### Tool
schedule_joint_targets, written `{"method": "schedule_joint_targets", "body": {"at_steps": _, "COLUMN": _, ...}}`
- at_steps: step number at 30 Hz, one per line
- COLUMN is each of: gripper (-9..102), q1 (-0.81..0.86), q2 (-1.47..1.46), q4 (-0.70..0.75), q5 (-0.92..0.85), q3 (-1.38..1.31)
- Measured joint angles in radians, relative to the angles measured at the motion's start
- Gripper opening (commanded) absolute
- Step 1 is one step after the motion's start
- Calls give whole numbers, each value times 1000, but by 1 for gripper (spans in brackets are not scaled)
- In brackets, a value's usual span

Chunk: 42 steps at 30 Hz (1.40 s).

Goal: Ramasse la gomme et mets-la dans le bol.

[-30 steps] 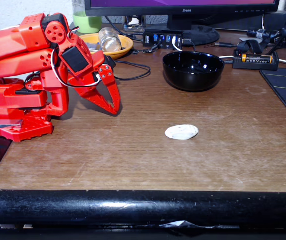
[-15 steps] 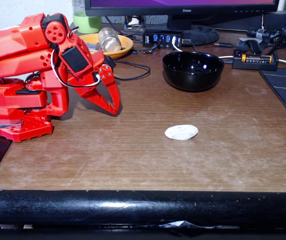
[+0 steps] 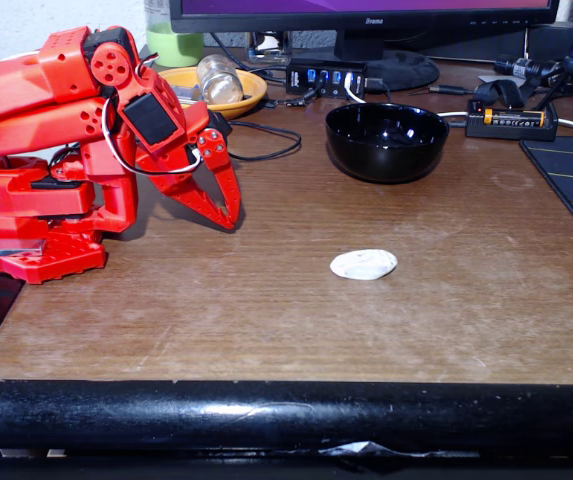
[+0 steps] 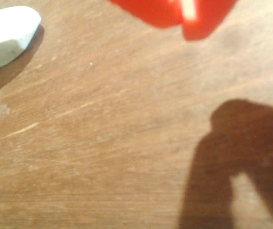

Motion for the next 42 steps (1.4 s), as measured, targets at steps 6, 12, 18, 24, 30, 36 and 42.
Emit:
{"method": "schedule_joint_targets", "body": {"at_steps": 6, "gripper": -6, "q1": 25, "q2": -87, "q4": -37, "q5": -37, "q3": -32}}
{"method": "schedule_joint_targets", "body": {"at_steps": 12, "gripper": -6, "q1": 51, "q2": -543, "q4": -169, "q5": -133, "q3": -264}}
{"method": "schedule_joint_targets", "body": {"at_steps": 18, "gripper": -6, "q1": 110, "q2": -775, "q4": -202, "q5": -354, "q3": -489}}
{"method": "schedule_joint_targets", "body": {"at_steps": 24, "gripper": -6, "q1": 170, "q2": -986, "q4": -238, "q5": -522, "q3": -669}}
{"method": "schedule_joint_targets", "body": {"at_steps": 30, "gripper": -5, "q1": 167, "q2": -1069, "q4": -173, "q5": -801, "q3": -779}}
{"method": "schedule_joint_targets", "body": {"at_steps": 36, "gripper": -6, "q1": 156, "q2": -1046, "q4": -107, "q5": -1085, "q3": -833}}
{"method": "schedule_joint_targets", "body": {"at_steps": 42, "gripper": -6, "q1": 163, "q2": -1031, "q4": -41, "q5": -1273, "q3": -881}}
